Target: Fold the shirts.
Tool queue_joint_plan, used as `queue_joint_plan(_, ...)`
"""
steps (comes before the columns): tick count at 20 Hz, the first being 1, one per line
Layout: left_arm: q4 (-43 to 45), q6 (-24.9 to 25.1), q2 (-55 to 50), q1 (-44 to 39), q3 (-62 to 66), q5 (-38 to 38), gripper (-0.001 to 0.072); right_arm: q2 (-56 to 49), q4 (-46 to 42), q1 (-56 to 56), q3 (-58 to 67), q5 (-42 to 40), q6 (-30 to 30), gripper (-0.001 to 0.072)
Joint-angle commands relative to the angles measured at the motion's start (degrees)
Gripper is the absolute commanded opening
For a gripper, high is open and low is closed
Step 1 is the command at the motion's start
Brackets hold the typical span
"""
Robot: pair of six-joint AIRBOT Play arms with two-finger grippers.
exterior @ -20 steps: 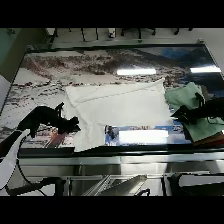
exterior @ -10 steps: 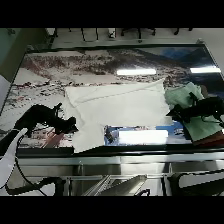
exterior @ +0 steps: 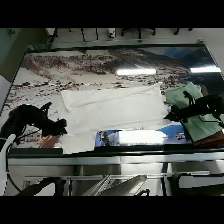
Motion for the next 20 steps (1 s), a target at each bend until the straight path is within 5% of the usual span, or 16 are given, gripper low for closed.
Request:
queue_joint_plan(1, 4.35, -1.05, 6.05, 5.25, -0.07, 5.53, 0.0018, 7.02, -9.64, 0.28, -1.60, -0.52, 6.43, 0.0021)
queue_joint_plan(5, 4.39, -0.02, 9.25, 8.76, -0.07, 6.58, 0.0018, 15.80, -18.93, 0.26, -10.71, -0.42, 12.20, 0.0021)
queue_joint_plan(9, 3.28, 0.63, 6.75, 9.14, 1.60, 5.68, 0.0018, 19.43, -13.29, 0.28, -13.73, 6.08, 10.47, 0.0021)
queue_joint_plan(13, 0.81, 1.25, -1.77, 5.79, 13.46, 2.62, 0.0018, 17.25, -2.84, 1.97, -8.07, 14.78, 6.51, 0.0022)
queue_joint_plan(20, 0.85, 0.39, -22.56, -0.42, 37.53, 0.15, 0.0018, 4.13, -1.57, 8.94, 1.53, 29.68, 6.54, 0.0022)
